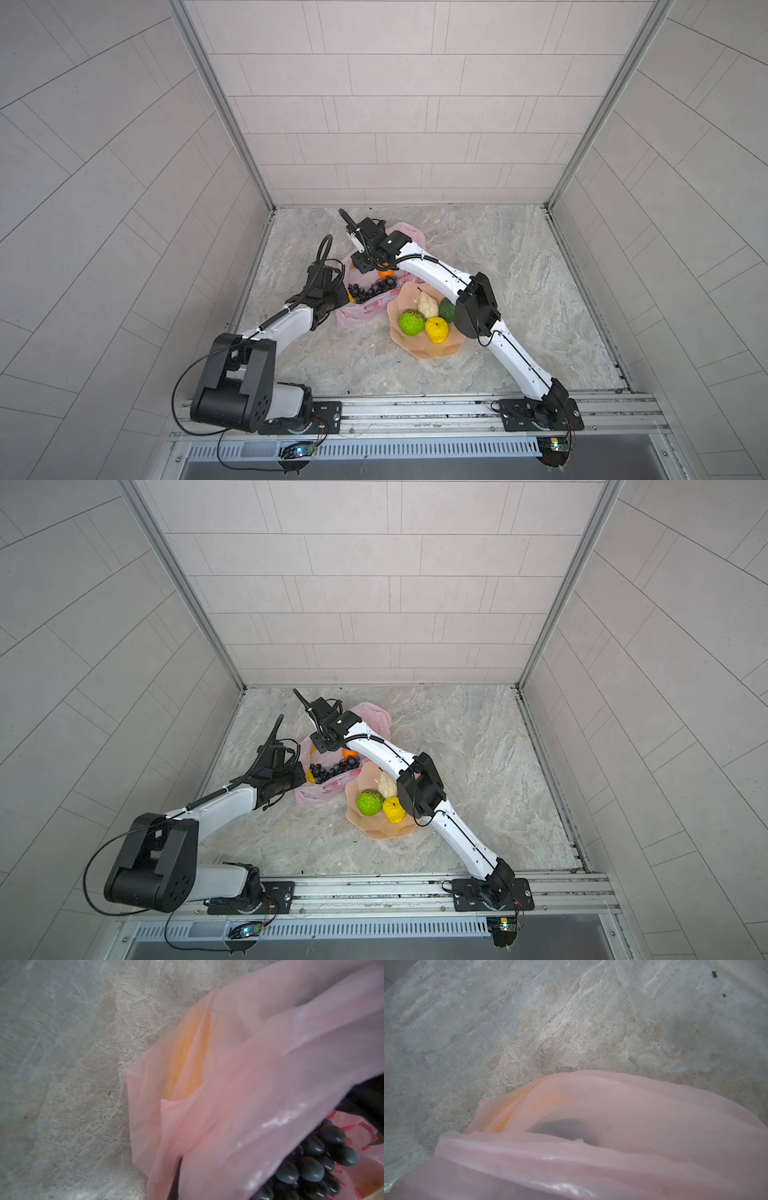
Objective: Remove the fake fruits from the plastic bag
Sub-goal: 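Grasp the dark speckled avocado inside the bag with the right gripper, then lift the dark avocado out and carry it over the peach bowl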
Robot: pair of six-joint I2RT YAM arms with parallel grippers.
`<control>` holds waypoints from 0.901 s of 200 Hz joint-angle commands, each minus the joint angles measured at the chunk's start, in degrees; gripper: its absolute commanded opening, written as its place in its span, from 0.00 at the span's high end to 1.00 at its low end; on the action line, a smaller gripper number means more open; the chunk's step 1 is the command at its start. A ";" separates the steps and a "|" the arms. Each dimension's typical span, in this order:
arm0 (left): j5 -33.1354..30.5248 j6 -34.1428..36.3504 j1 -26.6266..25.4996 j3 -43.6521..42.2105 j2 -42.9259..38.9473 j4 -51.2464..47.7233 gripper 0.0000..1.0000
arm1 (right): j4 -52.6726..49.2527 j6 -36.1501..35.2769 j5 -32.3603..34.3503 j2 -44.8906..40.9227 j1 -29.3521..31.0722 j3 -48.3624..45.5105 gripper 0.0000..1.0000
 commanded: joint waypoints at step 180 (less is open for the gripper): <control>-3.24 0.14 -0.28 0.58 -1.66 -2.34 0.97 | 3.08 -1.18 -1.75 -50.62 2.74 -60.18 0.49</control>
